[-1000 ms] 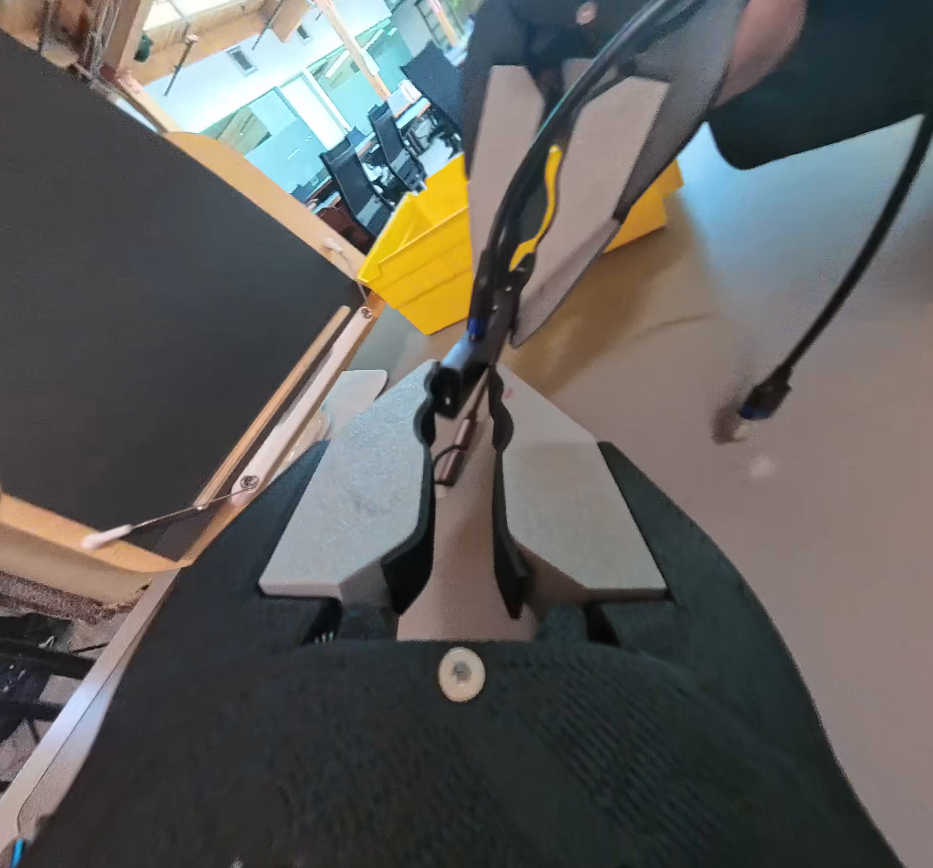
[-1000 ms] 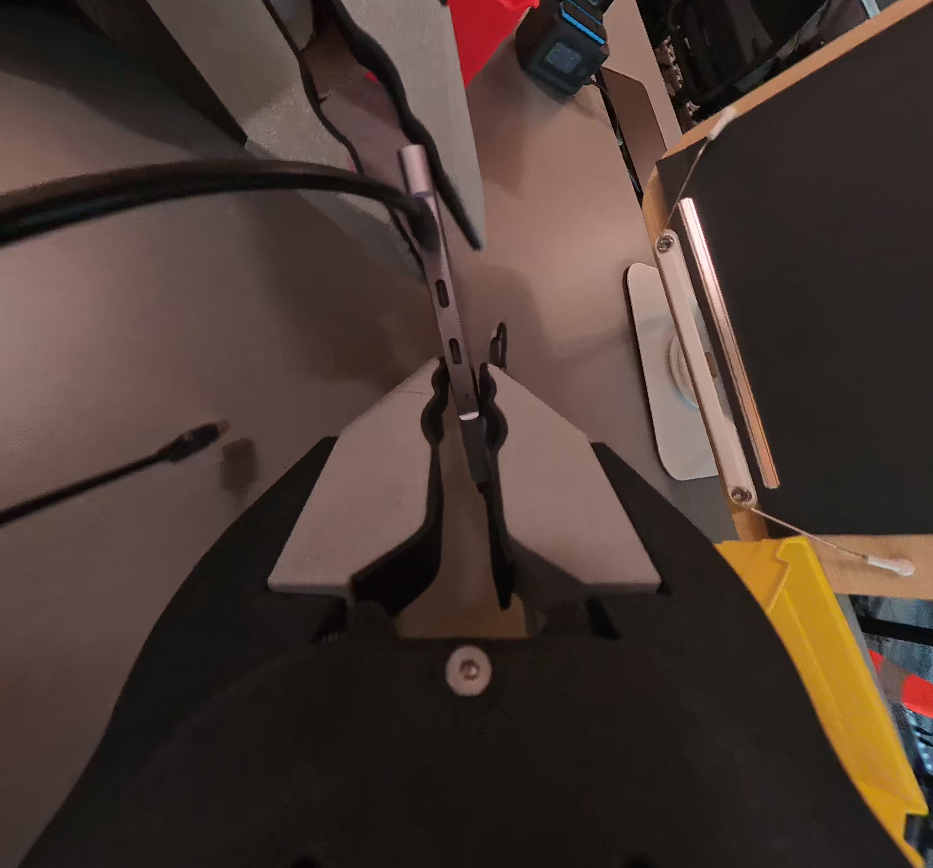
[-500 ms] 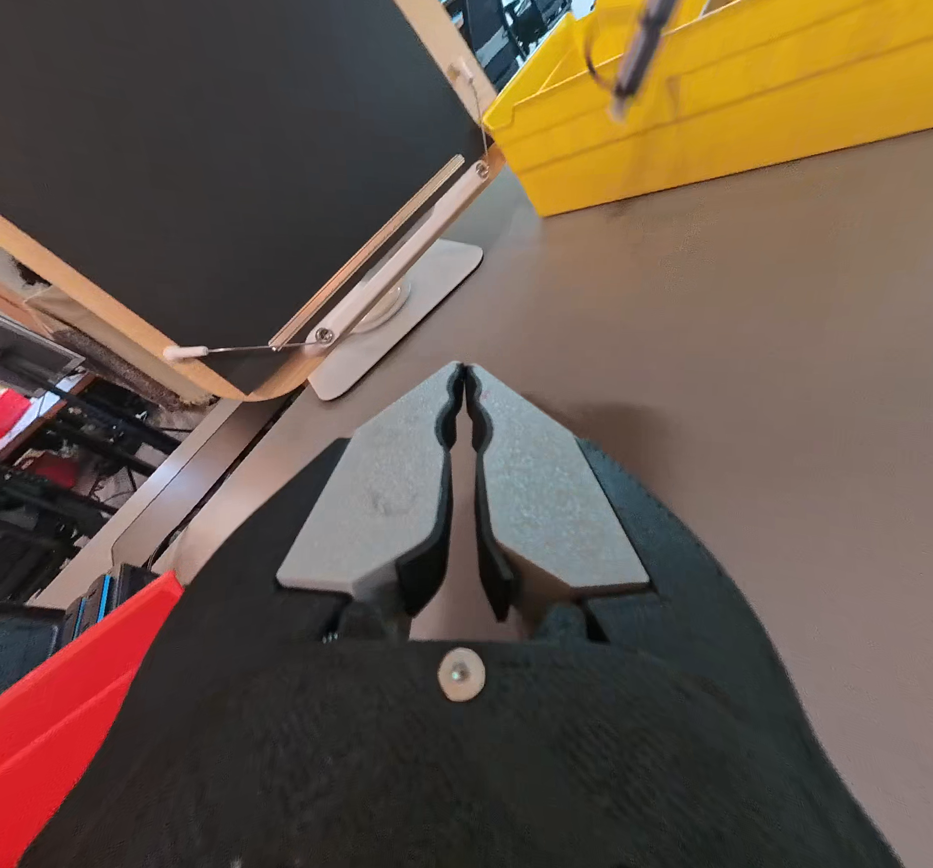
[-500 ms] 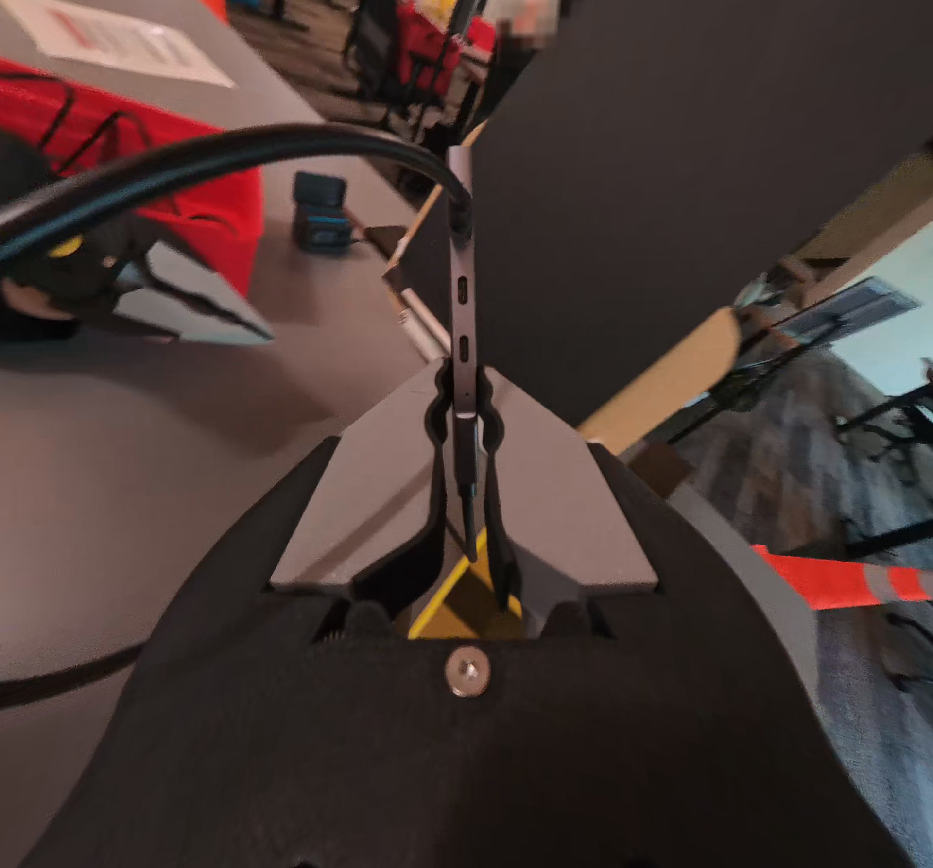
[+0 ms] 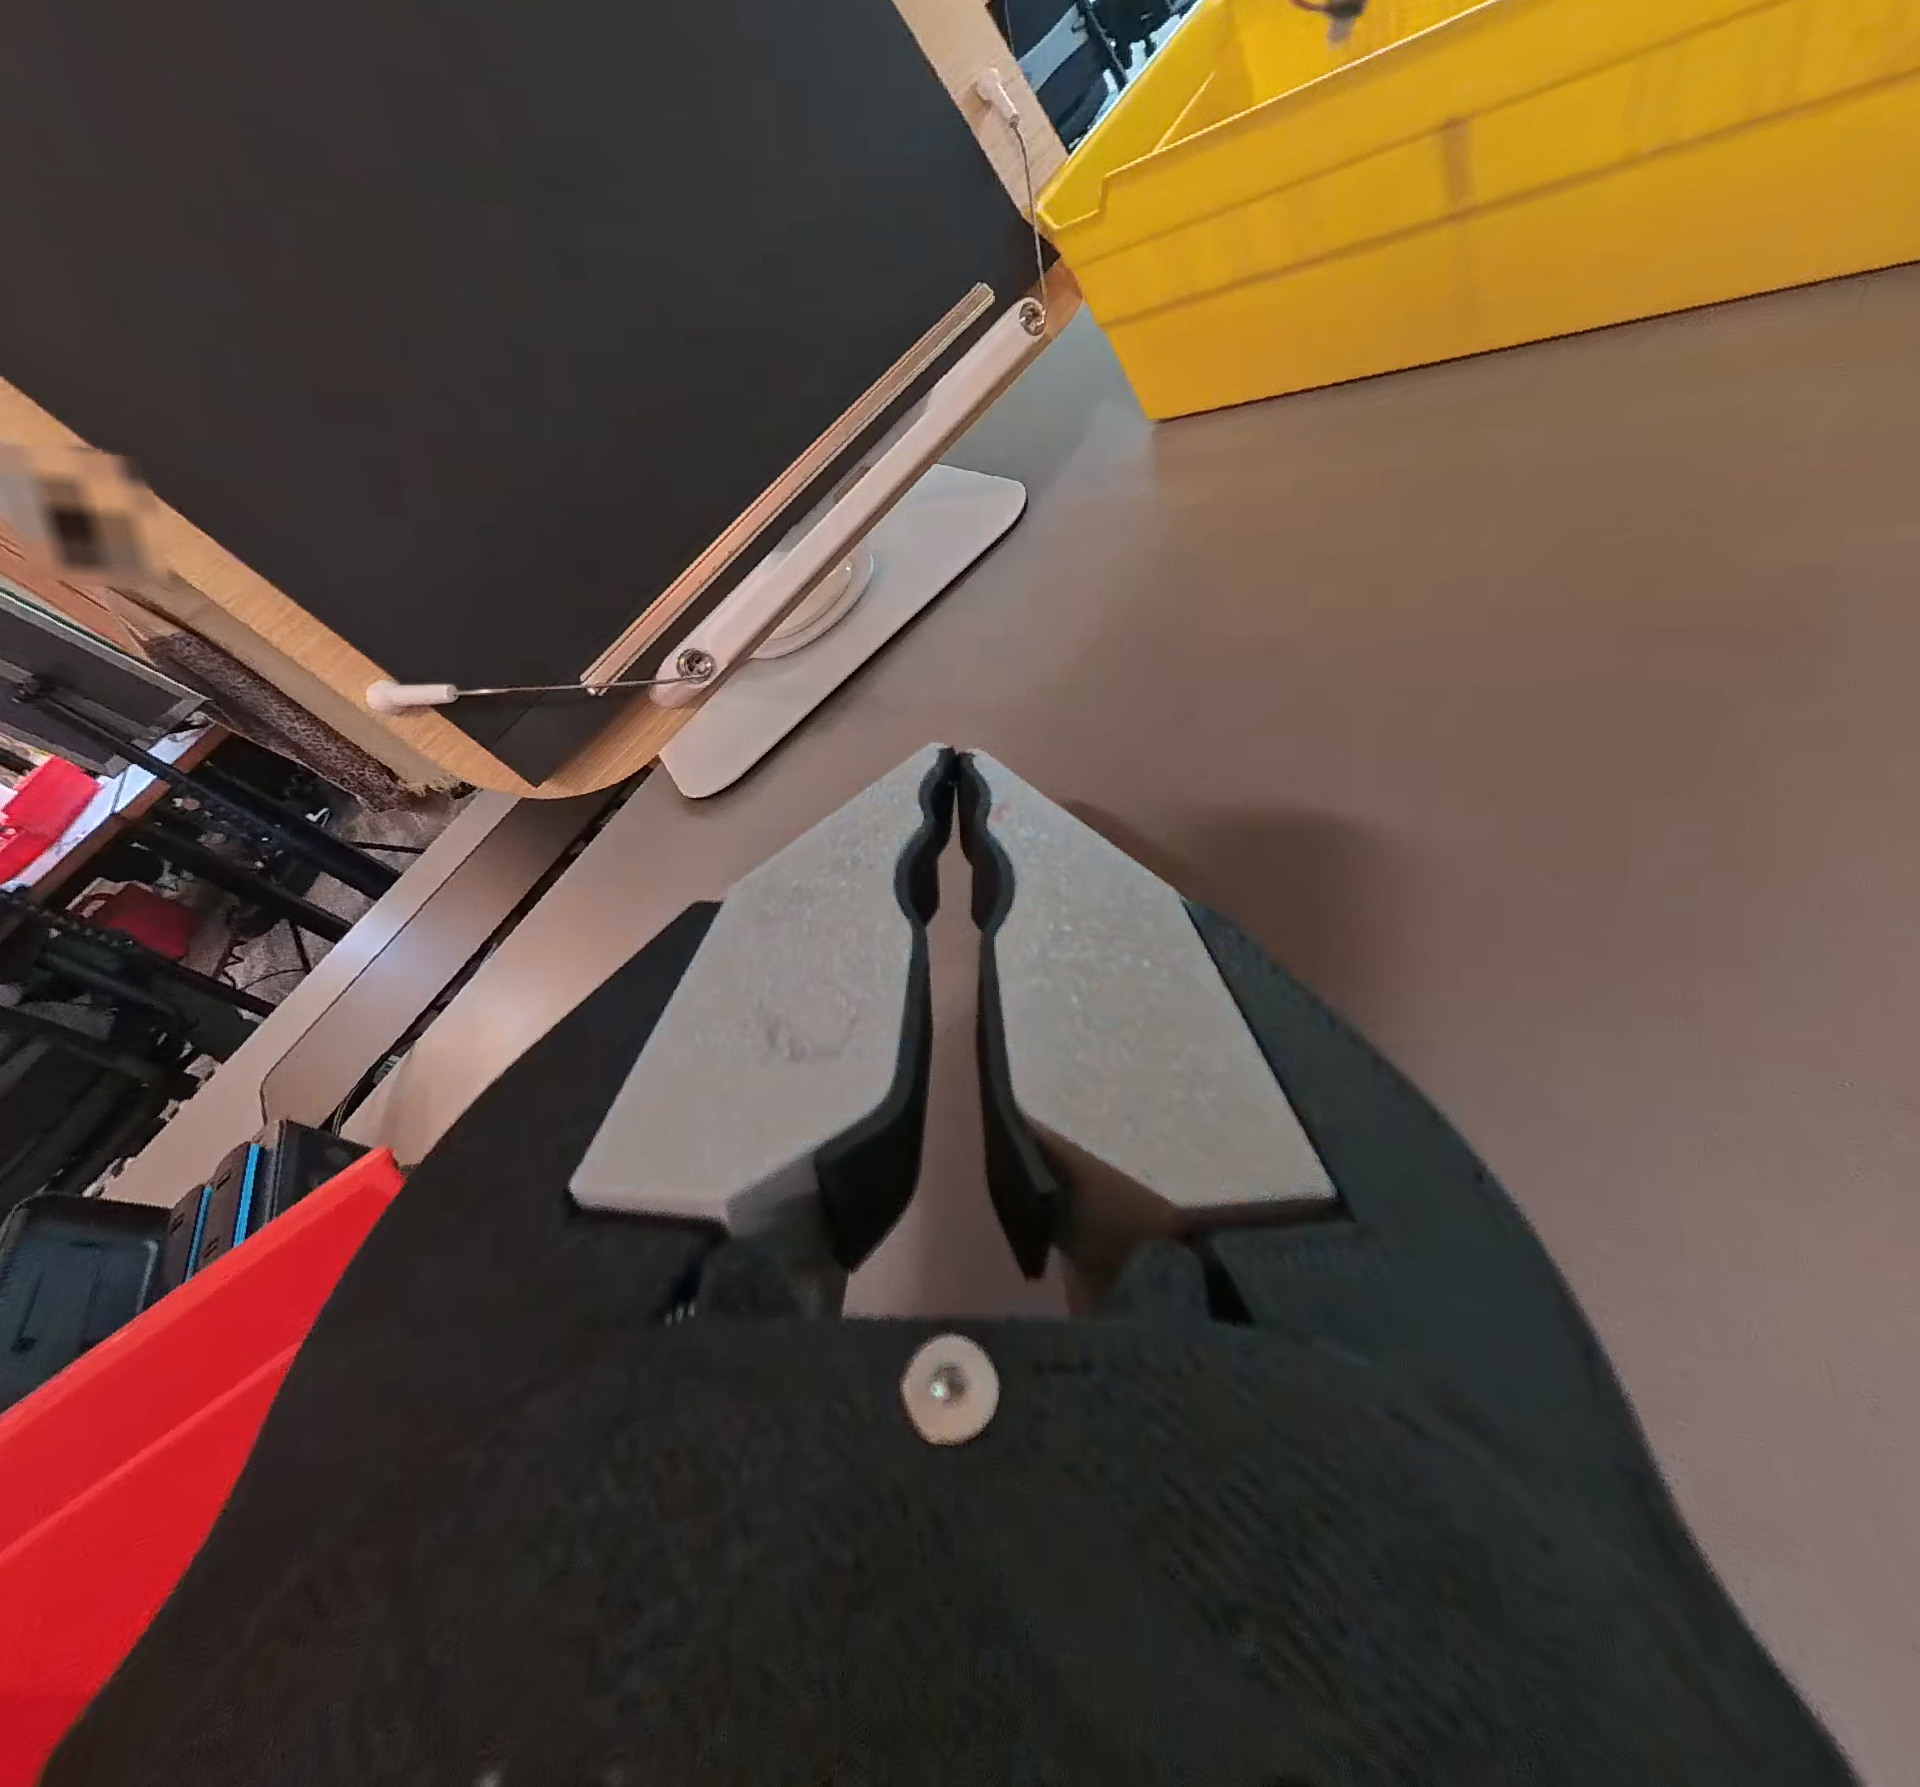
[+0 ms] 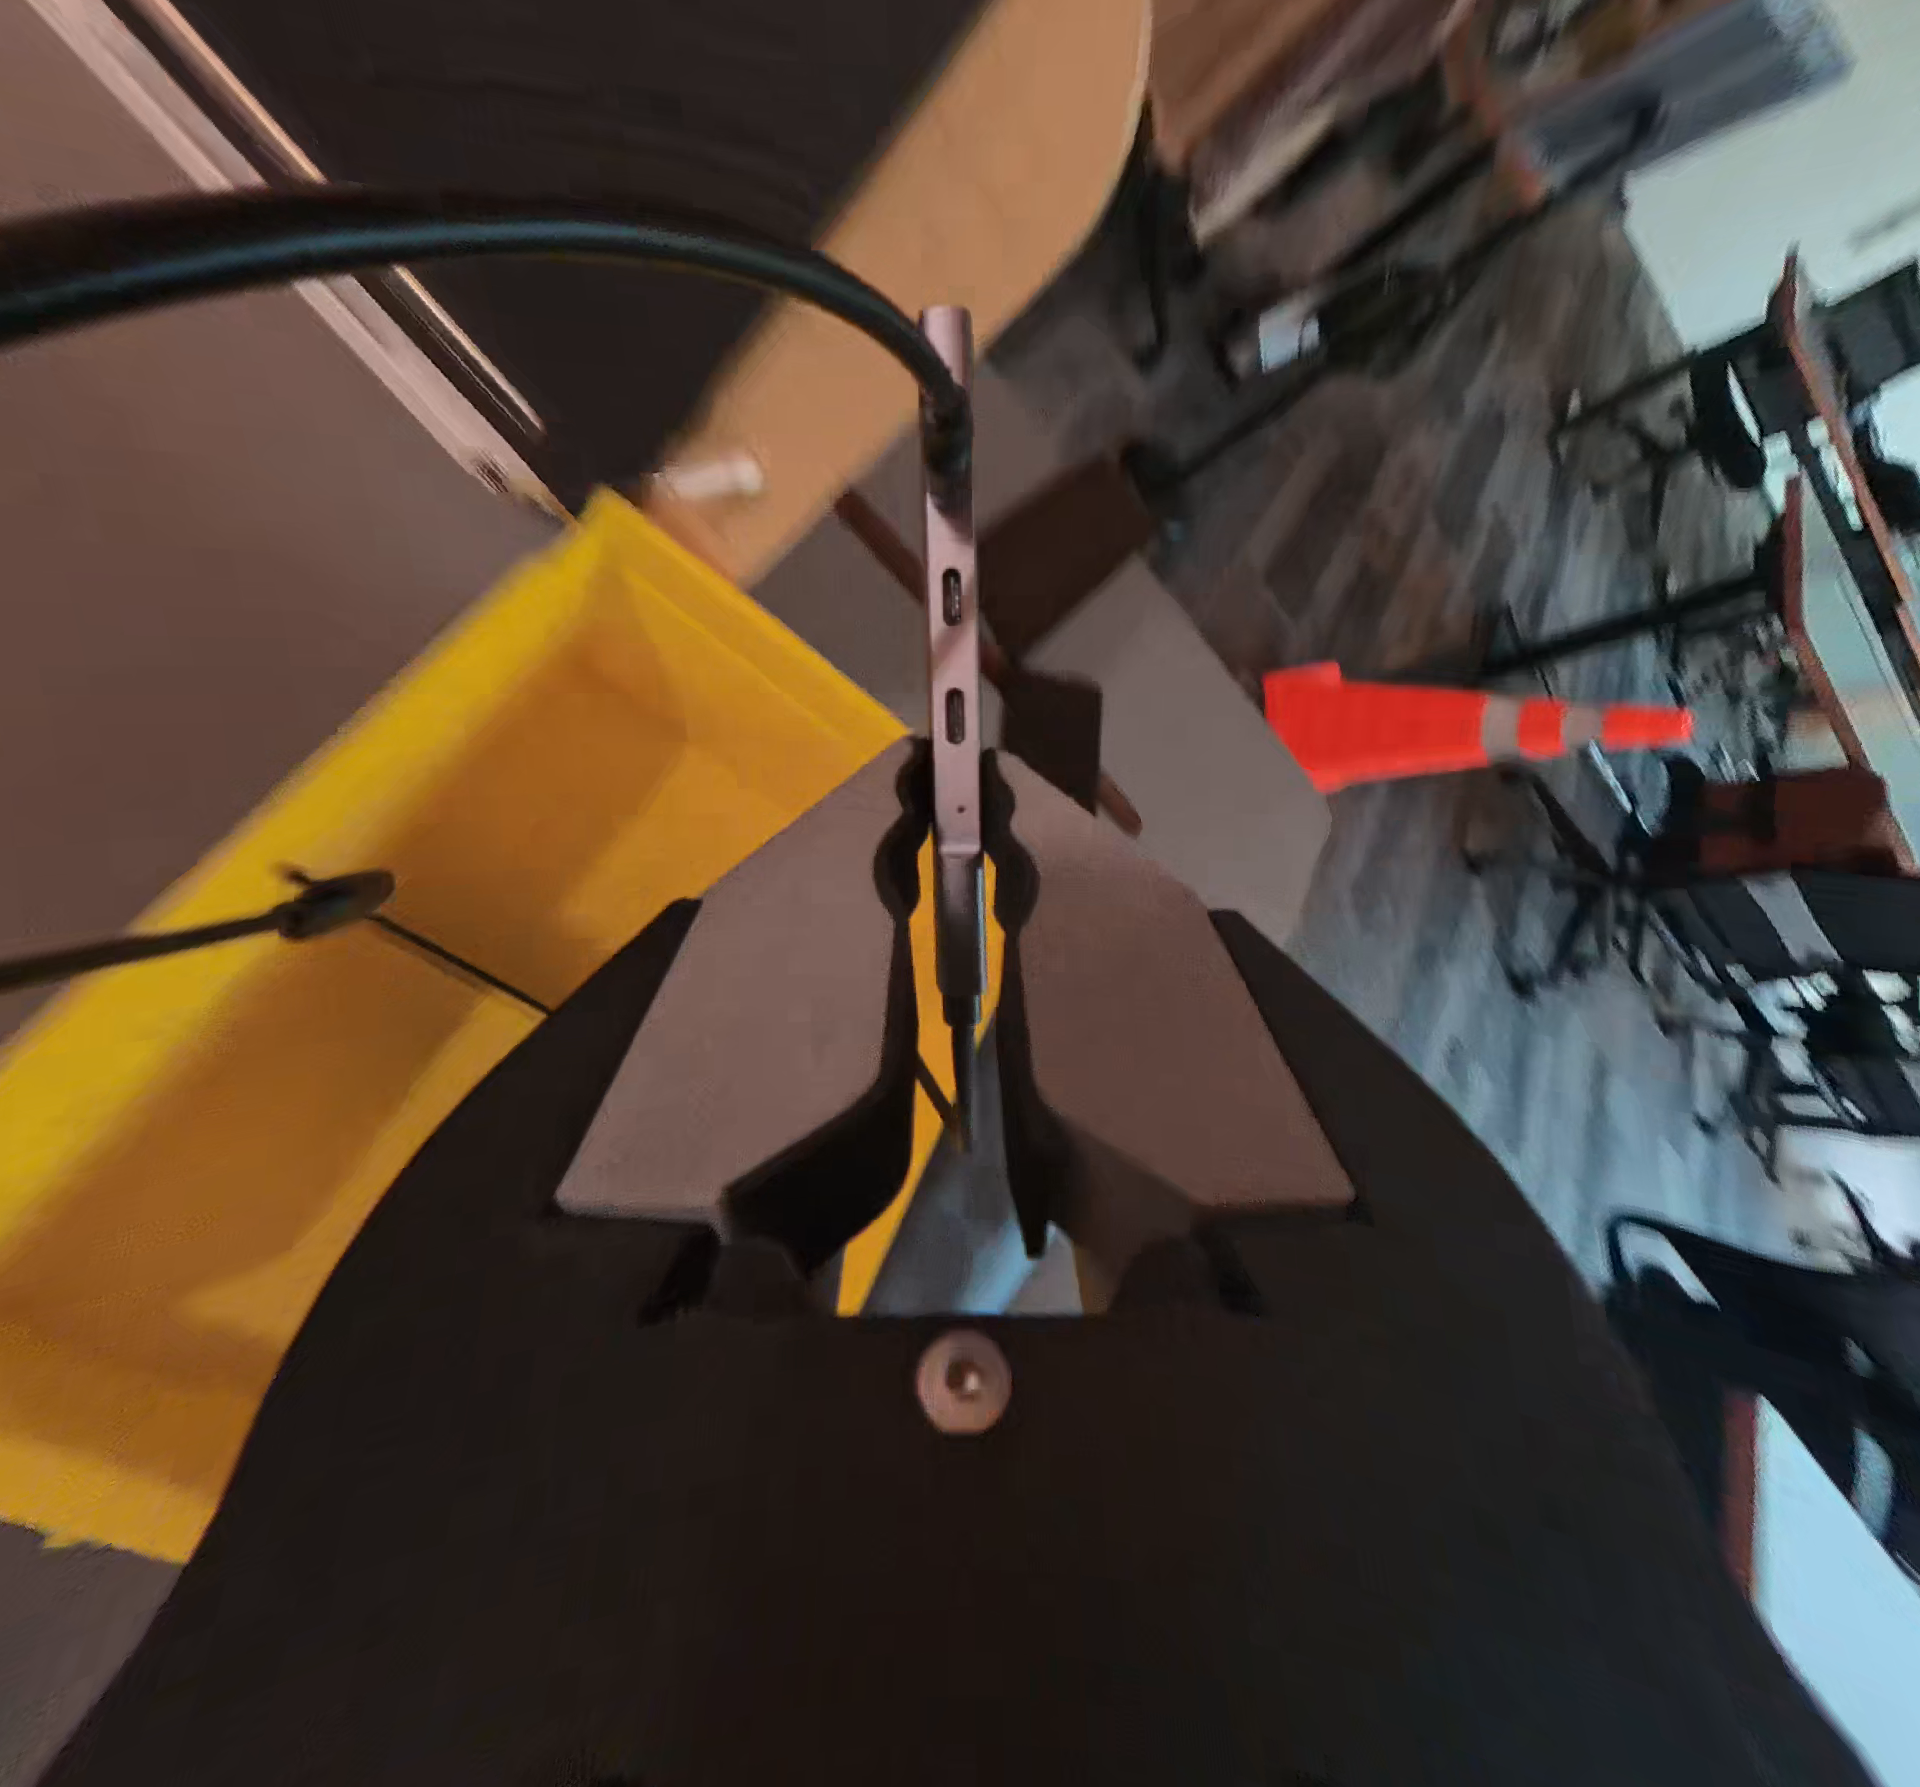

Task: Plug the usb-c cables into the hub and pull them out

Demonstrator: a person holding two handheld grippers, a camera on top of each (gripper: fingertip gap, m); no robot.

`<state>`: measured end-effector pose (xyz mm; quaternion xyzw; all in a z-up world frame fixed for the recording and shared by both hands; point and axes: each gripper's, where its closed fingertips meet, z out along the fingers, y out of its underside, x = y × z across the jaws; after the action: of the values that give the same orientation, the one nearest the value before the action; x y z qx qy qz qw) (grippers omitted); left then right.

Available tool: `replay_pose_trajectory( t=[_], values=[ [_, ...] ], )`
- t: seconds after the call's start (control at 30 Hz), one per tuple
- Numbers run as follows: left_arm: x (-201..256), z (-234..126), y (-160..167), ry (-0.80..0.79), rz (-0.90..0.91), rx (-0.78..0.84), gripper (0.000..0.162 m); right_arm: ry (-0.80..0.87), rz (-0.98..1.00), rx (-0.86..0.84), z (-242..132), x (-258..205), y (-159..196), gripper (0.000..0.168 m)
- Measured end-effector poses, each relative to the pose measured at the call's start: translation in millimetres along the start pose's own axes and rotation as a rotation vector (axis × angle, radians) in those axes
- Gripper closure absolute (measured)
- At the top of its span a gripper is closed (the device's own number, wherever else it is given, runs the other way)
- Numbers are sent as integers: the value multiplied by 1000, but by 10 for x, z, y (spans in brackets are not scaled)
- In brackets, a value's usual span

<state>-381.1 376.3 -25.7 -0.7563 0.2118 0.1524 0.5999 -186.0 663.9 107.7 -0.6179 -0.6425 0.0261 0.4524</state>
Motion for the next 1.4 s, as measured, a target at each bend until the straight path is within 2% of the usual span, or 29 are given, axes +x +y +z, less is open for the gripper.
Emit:
replay_pose_trajectory(
  t=[0.07, 0.2, 0.3, 0.4, 0.53, 0.7, 0.87, 0.93, 1.0, 1.07, 1.17, 1.27, 1.3, 1.4],
  values=[
    [14, 3, -8, 1, 12, 0, 162, -11, -62, -154, 326, -41, 321, 162],
    [52, 25, 11, 9, 31, -12, 162, -25, -314, -507, 888, -276, 1010, 162],
    [74, 38, 37, 11, 52, -25, 162, -170, -235, -632, 1149, -654, 1306, 162],
    [73, 35, 44, 14, 49, -28, 162, -270, -160, -683, 1196, -875, 1373, 139],
    [75, 37, 64, 27, 15, -44, 162, -283, -49, -506, 1008, -793, 996, 139],
    [80, 92, 178, 18, -21, -111, 159, -227, 202, -117, 429, -613, 202, 132],
    [170, 138, 248, 40, -42, -150, 154, -483, 382, 442, -496, -1480, -873, 120],
    [206, 150, 281, 36, -37, -167, 154, -628, 443, 585, -749, -2014, -1159, 117],
    [252, 133, 325, 29, -60, -186, 154, -776, 482, 663, -846, -2577, -1349, 112],
    [297, 72, 368, 10, -92, -212, 154, -799, 449, 653, -658, -3050, -1393, 112],
    [421, -131, 341, 5, -150, -232, 149, -686, 326, 527, -65, -3489, -1217, 112],
    [632, -462, 252, 33, -202, -238, 143, -588, 268, 471, 332, -3547, -1005, 123],
    [705, -589, 221, 47, -223, -245, 140, -570, 262, 460, 401, -3527, -954, 122],
    [855, -1005, -30, 83, -266, -196, 137, -614, 315, 427, 514, -3535, -838, 121]
  ],
)
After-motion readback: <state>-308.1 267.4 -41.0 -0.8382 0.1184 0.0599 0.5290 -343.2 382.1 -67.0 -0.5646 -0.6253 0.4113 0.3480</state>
